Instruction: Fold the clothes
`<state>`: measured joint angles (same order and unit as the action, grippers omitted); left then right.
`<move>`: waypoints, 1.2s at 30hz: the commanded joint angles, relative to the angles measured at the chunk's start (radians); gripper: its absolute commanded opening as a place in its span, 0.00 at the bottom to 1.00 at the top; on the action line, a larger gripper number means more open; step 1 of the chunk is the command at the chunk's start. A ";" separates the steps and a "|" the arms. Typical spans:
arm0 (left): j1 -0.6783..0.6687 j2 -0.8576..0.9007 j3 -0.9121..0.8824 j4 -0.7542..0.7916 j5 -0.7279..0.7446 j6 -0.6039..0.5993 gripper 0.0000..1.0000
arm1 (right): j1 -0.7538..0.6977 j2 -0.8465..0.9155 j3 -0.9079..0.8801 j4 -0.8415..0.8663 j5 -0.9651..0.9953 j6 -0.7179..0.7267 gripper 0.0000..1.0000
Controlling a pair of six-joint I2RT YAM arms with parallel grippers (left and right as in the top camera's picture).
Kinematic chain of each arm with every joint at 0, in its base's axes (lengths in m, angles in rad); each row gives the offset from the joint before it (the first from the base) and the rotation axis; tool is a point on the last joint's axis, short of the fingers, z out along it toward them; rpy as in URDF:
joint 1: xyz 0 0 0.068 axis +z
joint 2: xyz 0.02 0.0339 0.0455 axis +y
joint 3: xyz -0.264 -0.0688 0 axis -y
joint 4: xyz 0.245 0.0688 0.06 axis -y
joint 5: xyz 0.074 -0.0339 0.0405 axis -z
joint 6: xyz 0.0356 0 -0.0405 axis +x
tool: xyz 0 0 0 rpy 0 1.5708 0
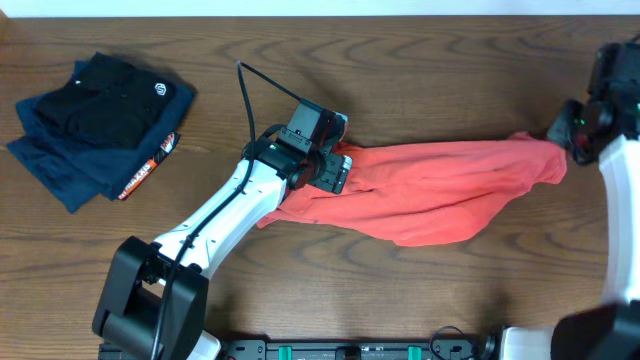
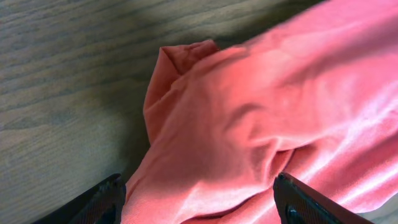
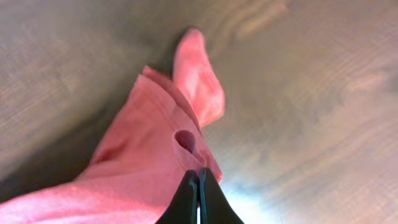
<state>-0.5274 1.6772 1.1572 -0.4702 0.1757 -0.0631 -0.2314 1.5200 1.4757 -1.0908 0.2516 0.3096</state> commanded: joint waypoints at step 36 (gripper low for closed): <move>0.029 0.066 0.039 0.042 -0.012 0.063 0.06 | -0.073 -0.166 -0.002 -0.080 -0.020 -0.011 0.01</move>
<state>-0.5301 1.8126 1.1545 -0.4301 0.1764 -0.0238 -0.2981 1.3510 1.4757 -1.1675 0.2279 0.3099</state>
